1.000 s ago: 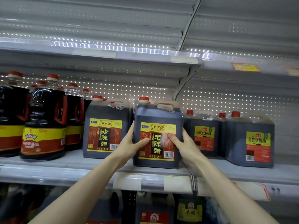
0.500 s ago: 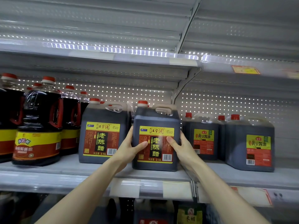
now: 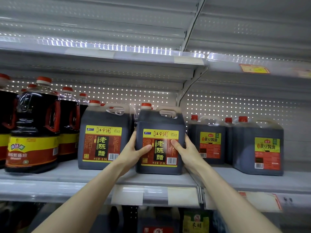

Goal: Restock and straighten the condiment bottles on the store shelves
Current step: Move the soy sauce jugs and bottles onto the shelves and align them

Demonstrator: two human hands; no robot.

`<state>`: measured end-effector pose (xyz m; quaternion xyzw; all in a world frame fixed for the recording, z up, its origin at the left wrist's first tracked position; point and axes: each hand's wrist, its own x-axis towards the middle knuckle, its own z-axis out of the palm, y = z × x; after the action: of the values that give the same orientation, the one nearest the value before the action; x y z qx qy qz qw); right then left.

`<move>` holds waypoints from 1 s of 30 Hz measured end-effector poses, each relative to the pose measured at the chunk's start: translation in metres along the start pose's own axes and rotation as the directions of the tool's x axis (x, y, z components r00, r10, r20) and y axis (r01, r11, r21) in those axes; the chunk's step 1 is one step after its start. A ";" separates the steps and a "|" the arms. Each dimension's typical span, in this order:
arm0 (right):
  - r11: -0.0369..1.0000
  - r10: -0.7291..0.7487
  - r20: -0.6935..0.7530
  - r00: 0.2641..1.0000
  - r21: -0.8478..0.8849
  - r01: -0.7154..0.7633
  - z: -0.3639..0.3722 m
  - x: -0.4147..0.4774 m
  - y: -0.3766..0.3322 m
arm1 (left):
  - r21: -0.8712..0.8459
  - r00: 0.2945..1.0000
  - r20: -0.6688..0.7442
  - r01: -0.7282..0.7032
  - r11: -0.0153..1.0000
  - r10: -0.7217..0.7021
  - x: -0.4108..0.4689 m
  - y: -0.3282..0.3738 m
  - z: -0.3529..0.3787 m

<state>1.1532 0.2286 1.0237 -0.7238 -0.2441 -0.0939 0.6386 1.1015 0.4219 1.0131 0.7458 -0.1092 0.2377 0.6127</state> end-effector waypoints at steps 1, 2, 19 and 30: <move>1.000 0.002 0.001 1.000 0.003 -0.002 0.000 0.001 0.000 | -0.001 1.000 -0.003 0.003 1.000 -0.003 0.000 0.000 0.000; 1.000 0.004 0.003 1.000 0.002 -0.004 0.000 0.001 0.001 | -0.003 1.000 -0.006 0.006 1.000 -0.006 0.001 -0.001 0.000; 0.999 0.033 -0.004 0.999 0.001 -0.033 -0.001 0.008 0.006 | -0.016 1.000 -0.018 0.019 1.000 -0.019 0.007 -0.006 0.002; 0.998 0.050 -0.017 0.999 -0.025 -0.050 0.000 0.015 0.009 | 0.029 0.998 -0.016 0.066 0.997 -0.066 0.013 -0.008 0.002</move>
<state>1.1700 0.2312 1.0224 -0.7368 -0.2197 -0.0868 0.6335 1.1167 0.4230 1.0123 0.7560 -0.0764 0.2246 0.6100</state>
